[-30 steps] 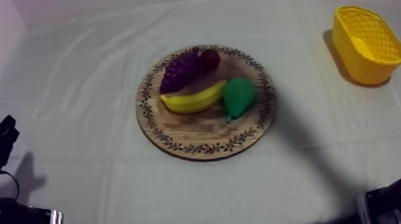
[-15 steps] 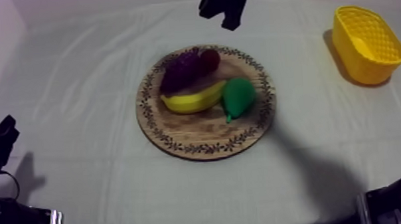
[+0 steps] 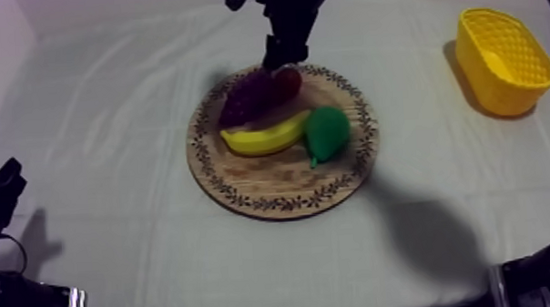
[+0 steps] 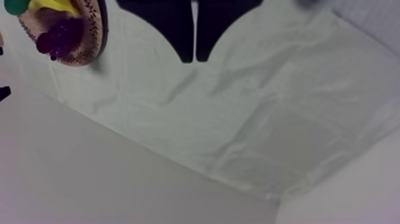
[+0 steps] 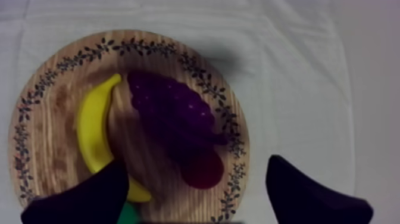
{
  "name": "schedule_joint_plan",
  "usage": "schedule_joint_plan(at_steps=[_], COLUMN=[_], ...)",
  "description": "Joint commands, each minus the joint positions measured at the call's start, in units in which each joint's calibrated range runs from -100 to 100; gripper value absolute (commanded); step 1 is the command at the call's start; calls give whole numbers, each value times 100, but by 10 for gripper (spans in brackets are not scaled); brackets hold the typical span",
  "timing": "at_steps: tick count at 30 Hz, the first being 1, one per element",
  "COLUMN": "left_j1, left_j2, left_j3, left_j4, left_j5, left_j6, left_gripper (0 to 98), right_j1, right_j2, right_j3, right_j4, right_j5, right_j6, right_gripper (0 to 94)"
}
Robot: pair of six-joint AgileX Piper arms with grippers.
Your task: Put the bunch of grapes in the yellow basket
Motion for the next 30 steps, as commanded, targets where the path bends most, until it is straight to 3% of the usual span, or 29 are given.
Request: schedule_joint_plan(at_steps=[1, 30], left_j1=[-3, -3], left_j2=[5, 5], left_j3=[0, 0], left_j4=[2, 2], left_j5=[-1, -1], left_j6=[-1, 0], left_gripper=[1, 1], right_j1=[-20, -237], right_j2=[134, 2341], right_j3=[-37, -1489], right_j4=[1, 433], right_j5=[21, -102], right_j6=[20, -148], right_gripper=[913, 923])
